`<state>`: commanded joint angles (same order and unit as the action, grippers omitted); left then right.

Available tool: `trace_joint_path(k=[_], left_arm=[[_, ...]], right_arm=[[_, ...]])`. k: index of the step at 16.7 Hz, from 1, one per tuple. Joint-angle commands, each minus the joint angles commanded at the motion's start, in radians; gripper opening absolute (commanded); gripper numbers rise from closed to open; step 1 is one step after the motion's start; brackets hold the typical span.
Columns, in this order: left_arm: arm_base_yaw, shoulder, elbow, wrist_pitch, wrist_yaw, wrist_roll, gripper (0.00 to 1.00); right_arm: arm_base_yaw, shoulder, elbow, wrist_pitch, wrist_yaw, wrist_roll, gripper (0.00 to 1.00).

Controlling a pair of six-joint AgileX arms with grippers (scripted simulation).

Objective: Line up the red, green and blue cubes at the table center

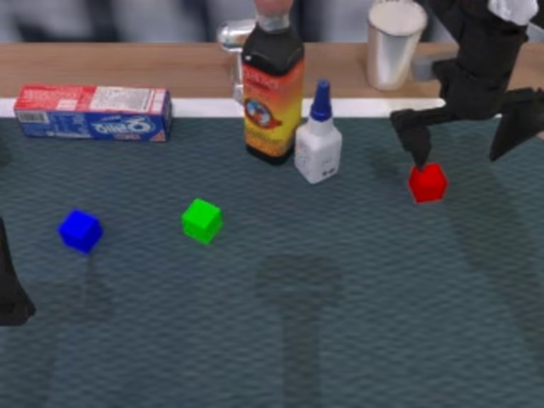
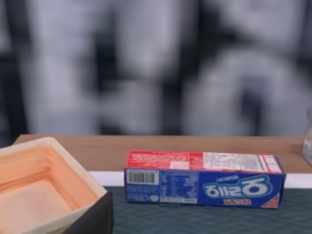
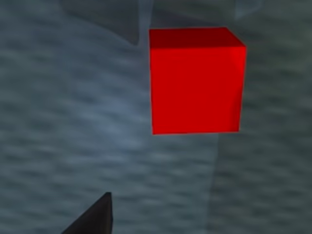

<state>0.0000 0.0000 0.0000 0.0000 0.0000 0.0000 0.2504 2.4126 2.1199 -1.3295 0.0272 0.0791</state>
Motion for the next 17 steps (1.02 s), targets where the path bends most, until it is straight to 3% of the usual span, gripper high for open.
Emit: trace_joint_path(k=[4,11,17], left_arm=[[0.0,0.0,0.0,0.0,0.0,0.0,1.0],[0.0,0.0,0.0,0.0,0.0,0.0,1.0],[0.0,0.0,0.0,0.0,0.0,0.0,1.0]], right_arm=[[0.023,0.052,0.092,0.012,-0.021,-0.002,1.0],[0.02,0.052,0.074,0.028,-0.021,-0.003,1.0],[0.024,0.109,-0.085,0.255,-0.02,-0.001,1.0]])
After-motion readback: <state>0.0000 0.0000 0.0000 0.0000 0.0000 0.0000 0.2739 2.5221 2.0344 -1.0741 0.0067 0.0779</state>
